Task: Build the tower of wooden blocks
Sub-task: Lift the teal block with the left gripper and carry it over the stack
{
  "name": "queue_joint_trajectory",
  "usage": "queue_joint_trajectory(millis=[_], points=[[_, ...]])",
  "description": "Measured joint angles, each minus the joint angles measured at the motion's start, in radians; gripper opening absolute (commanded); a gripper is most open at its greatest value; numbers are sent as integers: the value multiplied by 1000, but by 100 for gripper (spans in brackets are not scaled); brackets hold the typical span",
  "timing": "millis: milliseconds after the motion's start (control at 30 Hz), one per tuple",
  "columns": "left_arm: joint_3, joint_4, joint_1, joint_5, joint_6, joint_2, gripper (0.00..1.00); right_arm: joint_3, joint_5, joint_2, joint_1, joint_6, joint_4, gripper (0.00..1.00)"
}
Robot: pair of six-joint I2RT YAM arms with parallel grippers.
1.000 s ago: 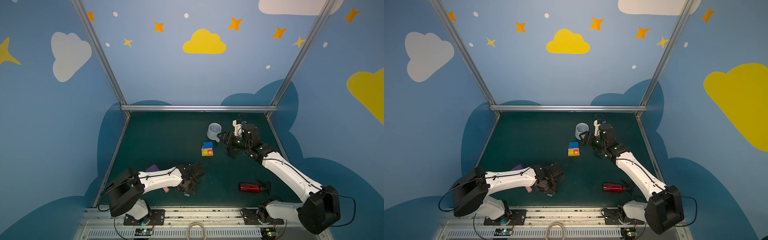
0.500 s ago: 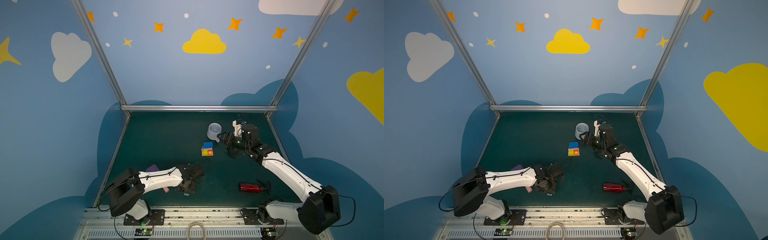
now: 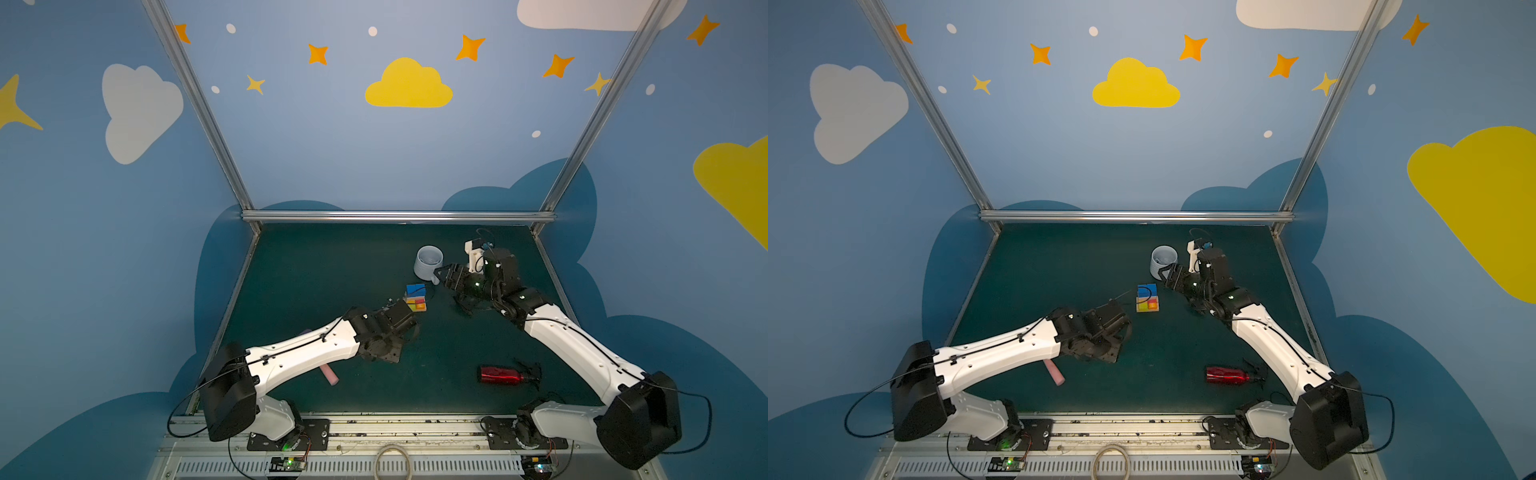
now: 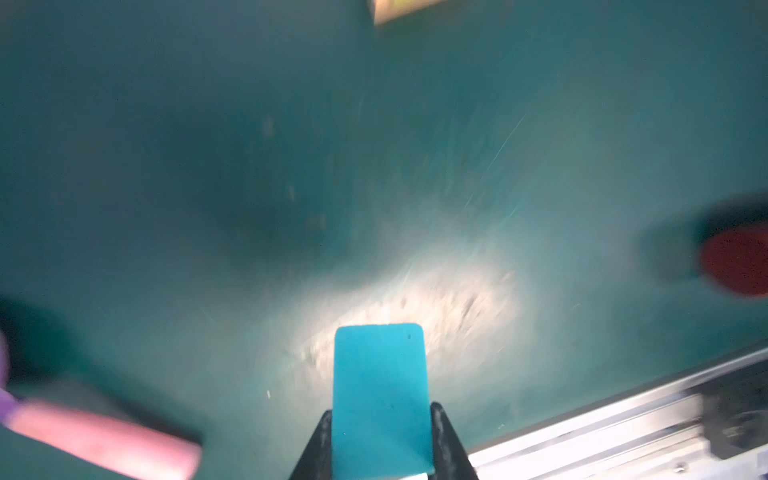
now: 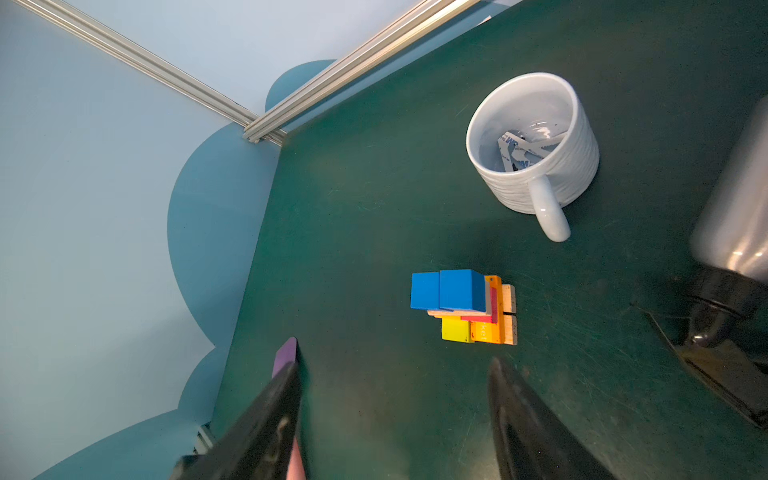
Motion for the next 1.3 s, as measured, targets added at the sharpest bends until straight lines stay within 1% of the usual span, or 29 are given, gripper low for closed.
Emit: queue_joint_trajectory(millis=[133, 333, 500, 700, 900, 1033, 1133, 1300], points=[[98, -12, 57, -16, 88, 0, 18, -7, -7, -12, -3, -6, 0, 70], [204, 11, 150, -5, 212, 0, 18, -24, -19, -34, -18, -18, 0, 72], [304, 22, 196, 10, 314, 26, 18, -28, -25, -34, -45, -28, 0, 71], [415, 22, 236, 29, 446, 99, 18, -47, -34, -37, -84, -30, -1, 72], [504, 3, 284, 94, 574, 177, 19, -68, -48, -42, -127, -29, 0, 72], [608, -42, 302, 136, 668, 256, 19, -75, -64, -42, -153, -29, 1, 72], [686, -82, 314, 188, 749, 322, 19, -82, -74, -42, -171, -29, 3, 71], [851, -201, 336, 258, 873, 465, 18, -96, -90, -42, -200, -28, 6, 72]])
